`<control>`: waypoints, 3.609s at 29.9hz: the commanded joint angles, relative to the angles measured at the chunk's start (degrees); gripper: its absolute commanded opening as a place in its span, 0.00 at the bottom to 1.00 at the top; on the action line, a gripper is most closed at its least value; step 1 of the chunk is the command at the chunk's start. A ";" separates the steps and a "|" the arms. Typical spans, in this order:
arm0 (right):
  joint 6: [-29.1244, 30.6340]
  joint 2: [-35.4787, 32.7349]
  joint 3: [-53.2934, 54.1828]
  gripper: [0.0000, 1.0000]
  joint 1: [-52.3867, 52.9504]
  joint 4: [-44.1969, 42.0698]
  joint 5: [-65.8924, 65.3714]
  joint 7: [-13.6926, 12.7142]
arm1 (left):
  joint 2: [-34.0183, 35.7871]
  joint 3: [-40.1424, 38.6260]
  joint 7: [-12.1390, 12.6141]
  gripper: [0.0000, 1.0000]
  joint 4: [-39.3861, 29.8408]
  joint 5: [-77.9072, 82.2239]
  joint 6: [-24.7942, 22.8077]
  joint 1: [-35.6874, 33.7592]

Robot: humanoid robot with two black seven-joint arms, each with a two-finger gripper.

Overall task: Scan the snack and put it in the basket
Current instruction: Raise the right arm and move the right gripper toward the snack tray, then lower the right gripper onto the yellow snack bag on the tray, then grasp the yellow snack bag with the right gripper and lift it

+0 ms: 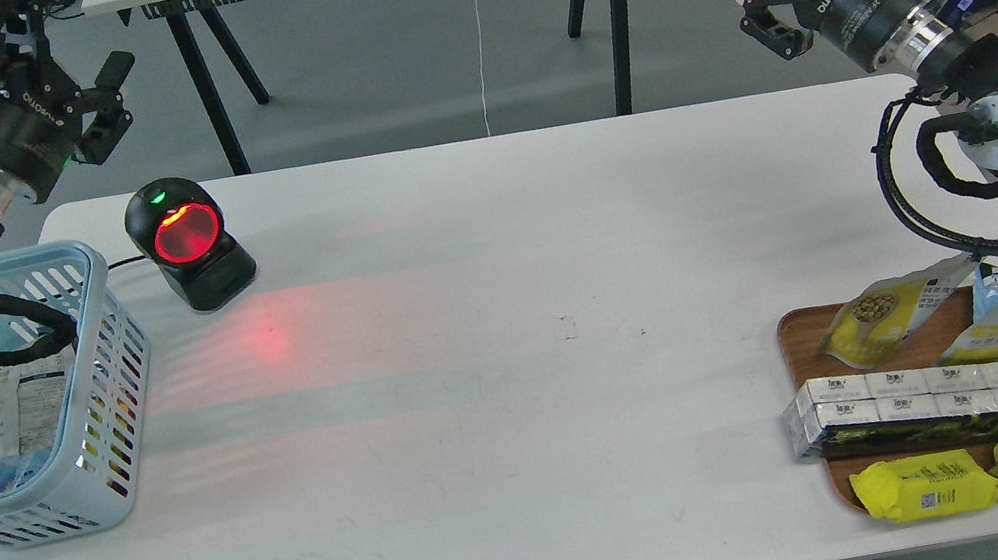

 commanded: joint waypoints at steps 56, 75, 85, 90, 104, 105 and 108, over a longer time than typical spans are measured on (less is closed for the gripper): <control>0.00 -37.18 -24.73 0.96 17.83 57.45 -121.64 -0.01 | -0.48 -5.00 0.00 1.00 -1.93 -0.36 0.00 0.01; 0.00 -33.31 -24.64 0.44 11.58 46.02 -121.64 -0.01 | -0.40 -5.08 0.00 1.00 -1.75 -0.36 0.00 0.37; 0.00 -33.31 -24.29 0.00 11.58 46.19 -121.64 -0.01 | -0.40 -5.08 0.00 1.00 -1.67 -0.28 0.00 0.37; 0.00 -33.31 -23.94 0.00 11.76 46.19 -121.64 -0.01 | -0.40 -5.08 0.00 1.00 -1.67 -0.36 0.00 0.37; 0.00 -30.60 -16.91 0.00 15.44 46.28 -121.64 -0.01 | -0.48 -5.00 0.00 1.00 -1.67 -0.28 0.00 0.45; 0.00 -29.37 -16.65 0.00 16.23 46.28 -121.64 -0.01 | -0.48 -5.00 0.00 1.00 -1.67 -0.28 0.00 0.37; 0.00 -24.80 -16.56 0.00 19.40 46.28 -121.64 -0.01 | -0.48 -5.08 0.00 1.00 -1.75 -0.36 0.00 0.37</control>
